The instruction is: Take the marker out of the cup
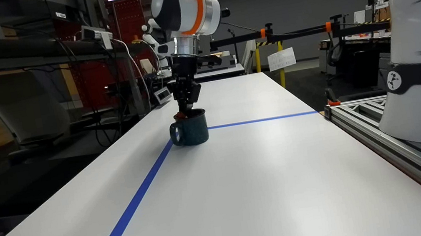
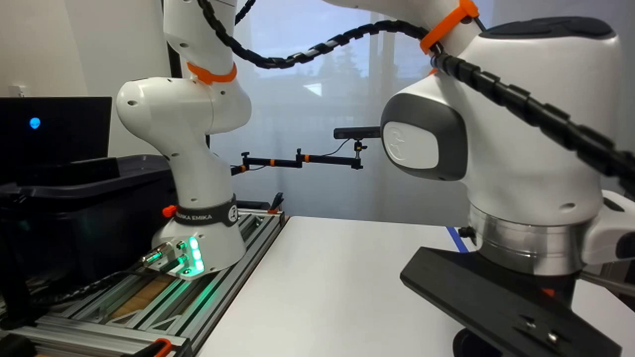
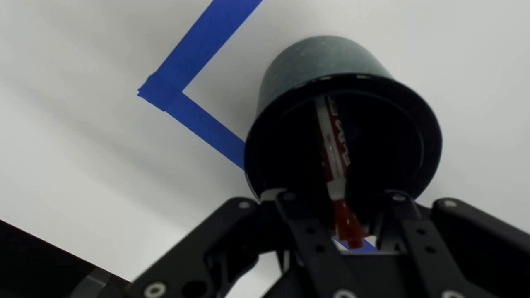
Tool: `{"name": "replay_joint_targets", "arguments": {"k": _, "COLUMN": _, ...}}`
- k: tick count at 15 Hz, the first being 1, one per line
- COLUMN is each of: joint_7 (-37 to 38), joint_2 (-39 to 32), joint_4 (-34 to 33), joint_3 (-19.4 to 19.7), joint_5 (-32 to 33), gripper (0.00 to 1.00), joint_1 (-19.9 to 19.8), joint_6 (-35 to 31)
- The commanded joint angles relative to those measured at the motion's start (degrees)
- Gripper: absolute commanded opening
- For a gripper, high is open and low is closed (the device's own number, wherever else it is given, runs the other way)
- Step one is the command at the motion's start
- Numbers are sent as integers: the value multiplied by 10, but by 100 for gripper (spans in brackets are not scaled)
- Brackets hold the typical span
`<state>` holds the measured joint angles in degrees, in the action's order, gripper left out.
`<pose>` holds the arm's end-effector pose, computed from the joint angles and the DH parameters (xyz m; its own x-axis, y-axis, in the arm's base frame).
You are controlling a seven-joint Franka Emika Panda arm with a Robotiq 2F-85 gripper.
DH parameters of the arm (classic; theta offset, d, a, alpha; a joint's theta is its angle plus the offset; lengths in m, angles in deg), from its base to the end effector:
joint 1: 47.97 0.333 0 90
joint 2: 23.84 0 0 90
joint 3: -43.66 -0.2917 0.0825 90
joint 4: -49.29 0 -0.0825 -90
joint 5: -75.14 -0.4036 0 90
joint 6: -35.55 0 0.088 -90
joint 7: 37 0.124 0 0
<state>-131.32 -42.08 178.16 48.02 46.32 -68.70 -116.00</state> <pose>0.4970 -0.2443 0.1728 0.6875 0.6860 0.2383 0.6973 -0.7152 0.0472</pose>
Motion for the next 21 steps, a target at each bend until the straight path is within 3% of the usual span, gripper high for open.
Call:
{"name": "replay_joint_targets", "arguments": {"k": 1, "joint_7": -3, "joint_2": -7, "joint_4": -5, "joint_3": -10, "joint_5": 10, "gripper": 43, "joint_1": -10, "joint_6": 12}}
{"name": "replay_joint_targets", "arguments": {"k": 7, "joint_7": -8, "joint_2": -15, "joint_4": -5, "joint_3": -14, "joint_5": 15, "gripper": 40, "joint_1": -11, "joint_6": 12}}
{"name": "replay_joint_targets", "arguments": {"k": 11, "joint_7": -6, "joint_2": -19, "joint_4": -2, "joint_3": -18, "joint_5": 15, "gripper": 0, "joint_1": -10, "joint_6": 0}}
{"name": "replay_joint_targets", "arguments": {"k": 13, "joint_7": 7, "joint_2": -10, "joint_4": 3, "joint_3": -12, "joint_5": 27, "gripper": 5, "joint_1": -5, "joint_6": -4}}
{"name": "replay_joint_targets", "arguments": {"k": 21, "joint_7": 17, "joint_2": 111, "joint_4": 36, "joint_3": -2, "joint_5": 84, "gripper": 5, "joint_1": 12, "joint_6": 10}}
